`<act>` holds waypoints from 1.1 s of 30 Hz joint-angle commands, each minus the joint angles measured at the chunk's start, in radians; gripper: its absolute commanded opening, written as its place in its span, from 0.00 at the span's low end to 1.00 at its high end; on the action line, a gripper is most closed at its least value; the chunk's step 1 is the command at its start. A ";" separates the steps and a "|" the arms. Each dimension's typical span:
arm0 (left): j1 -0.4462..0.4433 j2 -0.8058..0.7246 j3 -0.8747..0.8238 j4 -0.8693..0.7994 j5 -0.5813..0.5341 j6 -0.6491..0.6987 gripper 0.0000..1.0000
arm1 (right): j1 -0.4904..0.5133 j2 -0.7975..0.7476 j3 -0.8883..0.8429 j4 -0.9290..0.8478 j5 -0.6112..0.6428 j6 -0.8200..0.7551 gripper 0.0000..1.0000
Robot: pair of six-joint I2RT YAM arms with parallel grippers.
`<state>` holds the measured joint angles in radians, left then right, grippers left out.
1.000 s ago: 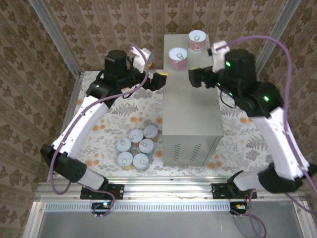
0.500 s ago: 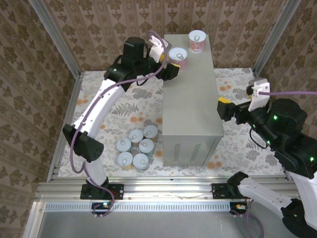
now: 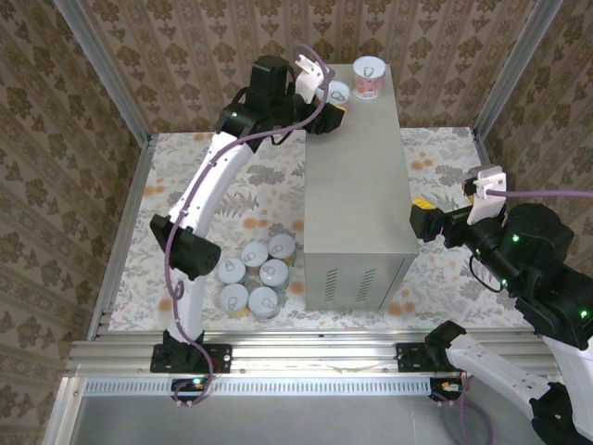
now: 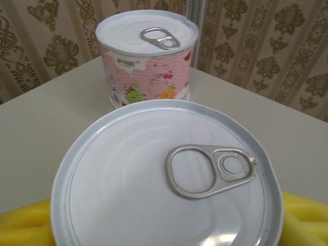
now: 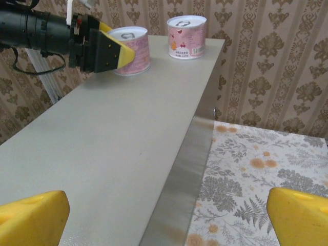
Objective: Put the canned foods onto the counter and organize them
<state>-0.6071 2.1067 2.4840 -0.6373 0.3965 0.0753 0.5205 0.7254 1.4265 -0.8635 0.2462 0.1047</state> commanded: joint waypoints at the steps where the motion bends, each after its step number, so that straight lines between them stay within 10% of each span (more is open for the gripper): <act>1: 0.012 0.054 0.094 -0.050 -0.028 0.021 0.72 | -0.004 -0.021 -0.016 0.002 -0.007 0.018 1.00; 33: 0.057 0.226 0.169 0.203 -0.017 0.038 0.79 | -0.004 -0.050 -0.099 0.023 0.020 0.050 1.00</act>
<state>-0.5552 2.3093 2.6278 -0.4438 0.3817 0.0799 0.5205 0.6899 1.3392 -0.8623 0.2470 0.1352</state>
